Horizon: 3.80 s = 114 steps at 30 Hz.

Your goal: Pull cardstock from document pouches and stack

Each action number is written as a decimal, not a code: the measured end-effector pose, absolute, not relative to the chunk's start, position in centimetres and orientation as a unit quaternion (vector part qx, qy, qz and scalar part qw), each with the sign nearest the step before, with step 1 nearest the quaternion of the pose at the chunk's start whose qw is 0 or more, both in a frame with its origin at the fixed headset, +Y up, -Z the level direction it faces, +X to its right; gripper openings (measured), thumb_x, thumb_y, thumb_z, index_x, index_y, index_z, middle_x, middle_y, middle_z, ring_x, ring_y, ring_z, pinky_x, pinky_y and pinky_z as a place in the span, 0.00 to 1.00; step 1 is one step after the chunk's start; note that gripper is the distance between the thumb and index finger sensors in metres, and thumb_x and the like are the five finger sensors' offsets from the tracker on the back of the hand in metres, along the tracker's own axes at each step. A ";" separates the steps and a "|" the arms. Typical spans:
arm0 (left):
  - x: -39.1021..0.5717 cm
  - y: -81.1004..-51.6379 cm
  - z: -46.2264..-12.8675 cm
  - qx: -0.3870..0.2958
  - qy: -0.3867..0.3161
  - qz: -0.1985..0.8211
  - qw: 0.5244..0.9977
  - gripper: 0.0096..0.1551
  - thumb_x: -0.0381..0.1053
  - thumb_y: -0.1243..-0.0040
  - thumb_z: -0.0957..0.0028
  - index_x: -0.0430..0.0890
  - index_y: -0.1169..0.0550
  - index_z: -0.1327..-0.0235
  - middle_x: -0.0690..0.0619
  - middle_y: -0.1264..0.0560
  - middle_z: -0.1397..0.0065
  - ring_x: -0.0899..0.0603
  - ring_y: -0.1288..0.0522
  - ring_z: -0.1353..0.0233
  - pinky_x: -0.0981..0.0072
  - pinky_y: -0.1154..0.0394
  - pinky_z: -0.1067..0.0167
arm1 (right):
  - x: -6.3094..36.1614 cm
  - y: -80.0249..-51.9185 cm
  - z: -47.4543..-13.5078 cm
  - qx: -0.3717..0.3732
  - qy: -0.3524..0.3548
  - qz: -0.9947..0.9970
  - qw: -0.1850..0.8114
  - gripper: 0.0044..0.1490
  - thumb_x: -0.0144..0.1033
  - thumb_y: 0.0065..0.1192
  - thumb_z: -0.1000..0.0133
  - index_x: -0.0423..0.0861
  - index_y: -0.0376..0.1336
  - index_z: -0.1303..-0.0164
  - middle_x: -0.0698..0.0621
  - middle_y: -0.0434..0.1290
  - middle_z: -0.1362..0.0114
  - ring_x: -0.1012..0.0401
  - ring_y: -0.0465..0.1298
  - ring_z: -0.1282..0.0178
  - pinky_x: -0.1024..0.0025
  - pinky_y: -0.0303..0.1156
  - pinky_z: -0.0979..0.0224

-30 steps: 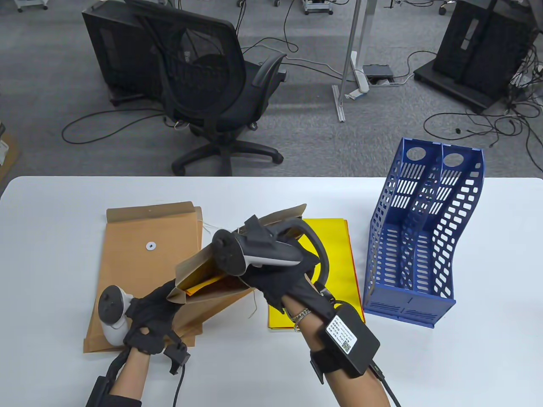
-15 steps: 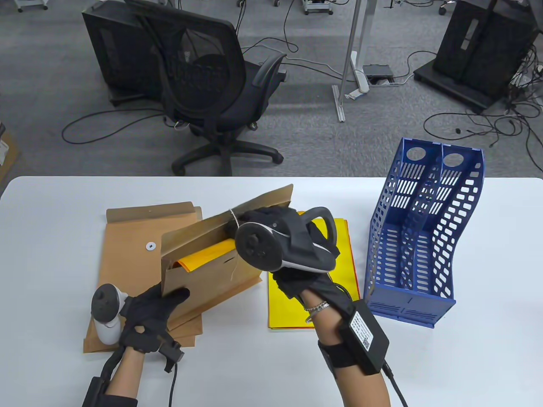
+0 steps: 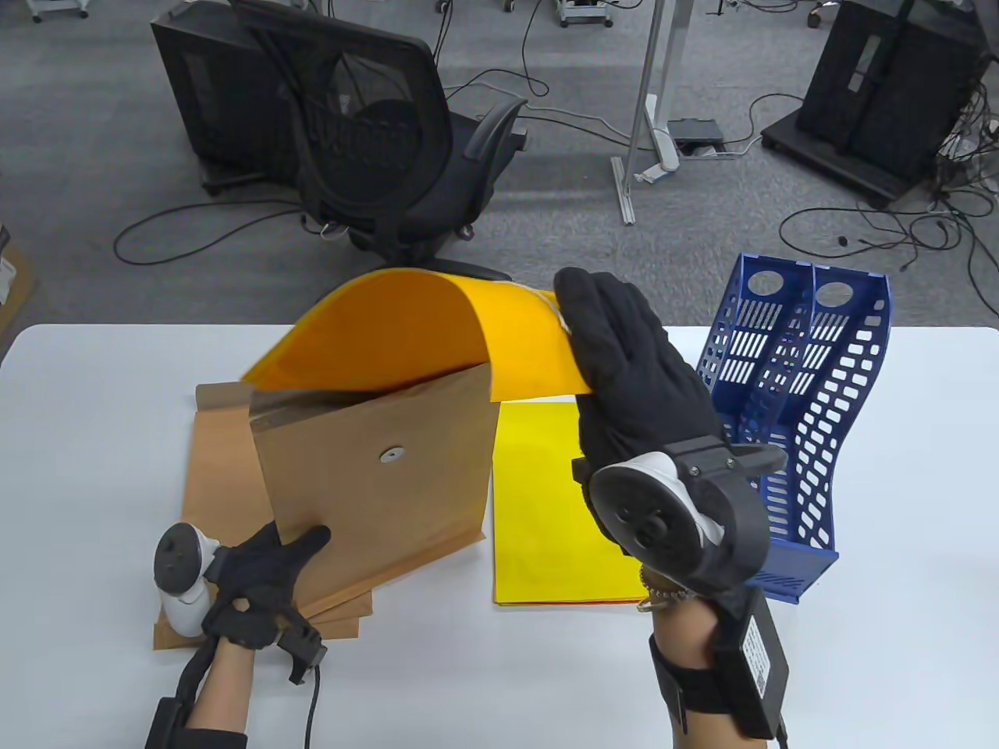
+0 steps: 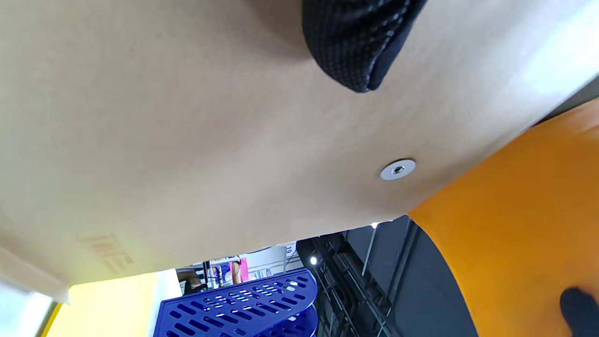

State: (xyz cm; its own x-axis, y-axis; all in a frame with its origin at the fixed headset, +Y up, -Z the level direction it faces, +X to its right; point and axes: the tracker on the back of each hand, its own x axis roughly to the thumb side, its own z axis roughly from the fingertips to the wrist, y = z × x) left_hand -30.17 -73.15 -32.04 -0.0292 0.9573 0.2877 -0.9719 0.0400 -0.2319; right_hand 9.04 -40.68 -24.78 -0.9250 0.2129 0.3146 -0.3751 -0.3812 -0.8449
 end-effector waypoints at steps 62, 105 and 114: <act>-35.0 -71.9 -30.9 0.007 -0.032 0.700 0.713 0.28 0.55 0.36 0.48 0.49 0.23 0.34 0.51 0.11 0.49 0.49 0.10 0.55 0.62 0.16 0.59 | 7.1 -71.1 -27.2 0.139 0.019 0.990 -0.017 0.52 0.60 0.42 0.41 0.51 0.33 0.11 0.42 0.30 0.11 0.42 0.27 0.18 0.39 0.33 0.19; -38.0 -73.7 -33.3 -0.152 0.259 0.239 0.924 0.50 0.72 0.53 0.47 0.69 0.68 0.26 0.58 0.81 0.20 0.48 0.88 0.26 0.42 0.82 0.34 | 7.6 -72.4 -26.9 0.153 0.032 0.988 0.003 0.50 0.59 0.41 0.41 0.53 0.32 0.12 0.45 0.29 0.12 0.46 0.24 0.18 0.42 0.28 0.20; -24.8 -69.2 -27.2 -0.038 -0.020 0.259 0.965 0.49 0.71 0.55 0.45 0.64 0.65 0.23 0.51 0.71 0.15 0.42 0.80 0.22 0.41 0.76 0.33 | 6.0 -71.7 -25.8 0.180 0.002 0.984 -0.005 0.50 0.59 0.40 0.40 0.54 0.31 0.13 0.46 0.28 0.12 0.46 0.23 0.18 0.43 0.27 0.20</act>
State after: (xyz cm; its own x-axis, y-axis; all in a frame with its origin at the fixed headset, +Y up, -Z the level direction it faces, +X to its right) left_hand -24.76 -69.17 -27.22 0.8652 0.5010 0.0189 -0.4980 0.8632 -0.0827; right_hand 5.99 -71.74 -25.85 -0.9351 -0.0087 0.3543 0.0104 -0.9999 0.0028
